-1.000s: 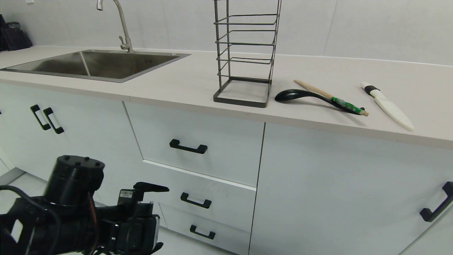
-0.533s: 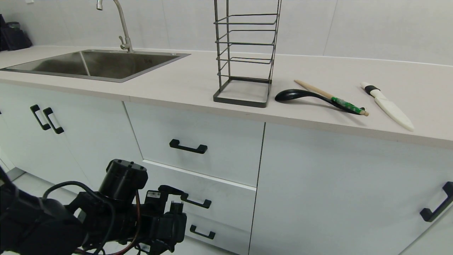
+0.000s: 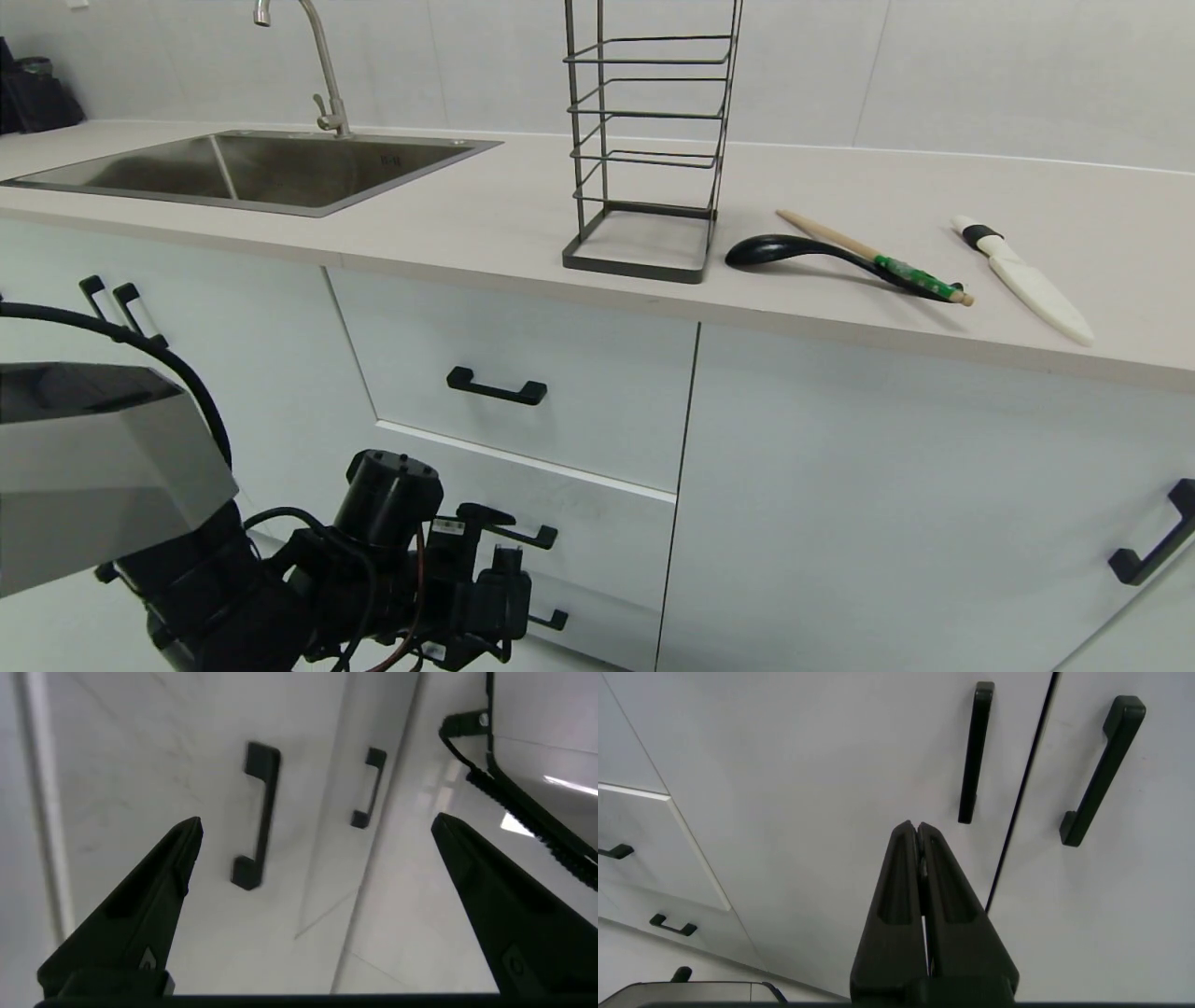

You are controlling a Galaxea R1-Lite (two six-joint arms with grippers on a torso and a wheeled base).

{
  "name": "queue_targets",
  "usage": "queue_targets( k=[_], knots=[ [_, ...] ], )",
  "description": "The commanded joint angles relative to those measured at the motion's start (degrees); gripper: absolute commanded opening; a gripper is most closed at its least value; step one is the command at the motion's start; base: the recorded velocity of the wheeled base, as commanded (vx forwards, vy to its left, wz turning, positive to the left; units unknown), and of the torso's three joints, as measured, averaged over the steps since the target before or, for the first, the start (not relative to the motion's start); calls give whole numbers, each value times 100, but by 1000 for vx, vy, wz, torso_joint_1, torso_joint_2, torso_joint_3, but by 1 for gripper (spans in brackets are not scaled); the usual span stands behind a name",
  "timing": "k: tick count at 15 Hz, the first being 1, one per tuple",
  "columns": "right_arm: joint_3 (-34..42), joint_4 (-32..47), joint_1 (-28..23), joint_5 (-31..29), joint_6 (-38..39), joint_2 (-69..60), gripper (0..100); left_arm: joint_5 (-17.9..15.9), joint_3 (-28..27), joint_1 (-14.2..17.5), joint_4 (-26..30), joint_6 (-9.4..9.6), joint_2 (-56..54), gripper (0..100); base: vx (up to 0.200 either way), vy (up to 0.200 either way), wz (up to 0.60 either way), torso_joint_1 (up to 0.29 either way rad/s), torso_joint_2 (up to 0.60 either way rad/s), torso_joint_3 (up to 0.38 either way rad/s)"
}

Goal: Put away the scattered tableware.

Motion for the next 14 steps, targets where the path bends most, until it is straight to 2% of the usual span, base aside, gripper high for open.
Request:
queue_targets(
  k=[1,3,6,9,14],
  knots=[
    [1,0,0,7,0,6,0,52,110,31,-28,-37,206,100,0,0,0,0,0,0],
    [1,0,0,-2,0,6,0,78,75,48,-46,-72,285,100,0,0,0,0,0,0],
    [1,0,0,7,0,6,0,87,84,119,-565,-72,777,100,0,0,0,0,0,0],
    [1,0,0,-2,0,6,0,104,84,163,-969,-231,1076,100,0,0,0,0,0,0],
    [1,0,0,-2,0,6,0,122,5,171,-1250,-222,1340,100,0,0,0,0,0,0]
  ],
)
